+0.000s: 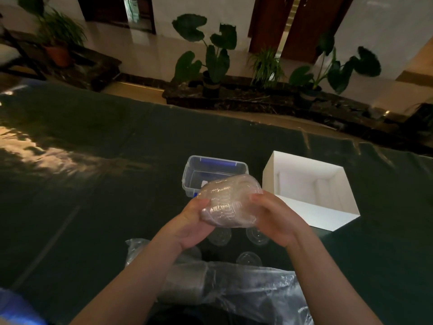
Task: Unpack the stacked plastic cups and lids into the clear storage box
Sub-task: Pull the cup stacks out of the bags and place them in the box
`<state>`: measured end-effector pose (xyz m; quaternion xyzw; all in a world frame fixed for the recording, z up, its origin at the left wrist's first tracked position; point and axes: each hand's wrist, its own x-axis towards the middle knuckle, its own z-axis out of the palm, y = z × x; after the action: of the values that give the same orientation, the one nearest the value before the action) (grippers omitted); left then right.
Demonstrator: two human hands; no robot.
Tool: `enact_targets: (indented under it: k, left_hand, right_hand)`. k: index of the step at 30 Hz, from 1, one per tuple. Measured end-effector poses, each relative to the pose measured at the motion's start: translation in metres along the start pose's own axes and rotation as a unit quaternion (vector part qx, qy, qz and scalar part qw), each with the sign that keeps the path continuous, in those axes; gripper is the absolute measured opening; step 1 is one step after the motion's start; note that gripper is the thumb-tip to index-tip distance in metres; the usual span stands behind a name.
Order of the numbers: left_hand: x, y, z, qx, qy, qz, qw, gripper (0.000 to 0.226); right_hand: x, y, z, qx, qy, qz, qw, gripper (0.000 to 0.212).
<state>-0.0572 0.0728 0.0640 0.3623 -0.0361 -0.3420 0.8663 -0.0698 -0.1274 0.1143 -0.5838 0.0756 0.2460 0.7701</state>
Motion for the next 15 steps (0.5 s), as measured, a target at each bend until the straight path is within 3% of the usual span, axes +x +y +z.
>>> enact_targets:
  k: [1,4,10,15]
  left_hand:
    - [0.0,0.0,0.002,-0.001,0.004,0.001,1.0,0.115]
    - [0.003,-0.003,0.008,0.016,-0.01,0.012,1.0,0.108]
    - [0.003,-0.004,0.01,-0.004,0.028,0.004,1.0,0.097]
    - [0.008,-0.009,0.014,0.032,0.032,0.044,0.998,0.075]
  right_hand:
    - [-0.001,0.0,0.002,0.003,0.005,-0.004,1.0,0.034]
    - [0.0,0.002,0.006,0.01,0.033,-0.018,0.999,0.065]
    - [-0.005,0.007,0.005,0.005,0.03,-0.026,0.999,0.084]
    - [-0.011,0.024,0.003,0.072,-0.005,-0.025,0.997,0.058]
